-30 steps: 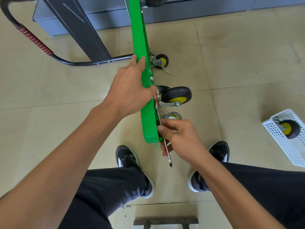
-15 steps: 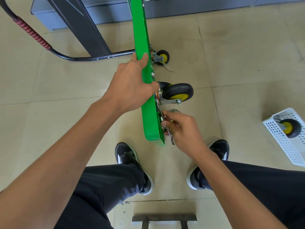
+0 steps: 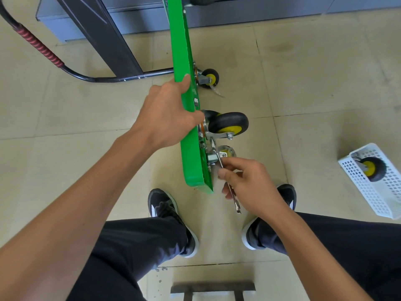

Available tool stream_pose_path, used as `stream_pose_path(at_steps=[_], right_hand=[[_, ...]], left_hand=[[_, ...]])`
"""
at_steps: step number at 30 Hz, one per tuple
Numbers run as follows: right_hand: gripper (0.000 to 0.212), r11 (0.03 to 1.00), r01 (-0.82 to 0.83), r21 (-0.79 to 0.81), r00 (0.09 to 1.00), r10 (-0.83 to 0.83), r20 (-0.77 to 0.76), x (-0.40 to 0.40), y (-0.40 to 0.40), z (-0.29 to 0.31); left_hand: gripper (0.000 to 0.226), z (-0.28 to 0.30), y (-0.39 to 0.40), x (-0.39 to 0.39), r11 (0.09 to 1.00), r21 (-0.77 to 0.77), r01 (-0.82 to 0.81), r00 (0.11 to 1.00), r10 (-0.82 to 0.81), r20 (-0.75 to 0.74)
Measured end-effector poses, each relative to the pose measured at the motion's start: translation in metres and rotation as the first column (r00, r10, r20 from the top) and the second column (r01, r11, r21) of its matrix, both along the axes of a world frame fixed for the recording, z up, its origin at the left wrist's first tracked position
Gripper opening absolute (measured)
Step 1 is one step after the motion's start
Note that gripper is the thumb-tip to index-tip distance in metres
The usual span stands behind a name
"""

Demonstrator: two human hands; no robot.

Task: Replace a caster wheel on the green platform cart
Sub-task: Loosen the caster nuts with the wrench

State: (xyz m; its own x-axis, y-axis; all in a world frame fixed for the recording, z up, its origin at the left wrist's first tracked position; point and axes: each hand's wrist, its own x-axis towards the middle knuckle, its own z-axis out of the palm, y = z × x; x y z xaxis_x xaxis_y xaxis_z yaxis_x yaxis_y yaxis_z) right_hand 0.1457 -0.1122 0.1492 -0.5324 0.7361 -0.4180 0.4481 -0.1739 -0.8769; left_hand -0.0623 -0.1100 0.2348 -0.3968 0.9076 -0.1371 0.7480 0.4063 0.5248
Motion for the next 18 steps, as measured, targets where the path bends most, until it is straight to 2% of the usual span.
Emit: stream_pose_path(at_steps=[7,18], right_hand=[[0.026,0.964,0.012,-0.266,0.992,-0.044,-0.114,0.000,-0.010,0.023],[0.017,0.917,-0.063,-0.394,0.980,-0.019,-0.200,-0.016,-0.018,0.036]], left_hand=[[0.080,0.003,-0.008,0.001,1.000,-0.001,0.013,1.000,-0.013,-0.009],[0.079,0.003,-0.018,-0.002,0.999,-0.004,0.045,0.999,-0.045,-0.025]])
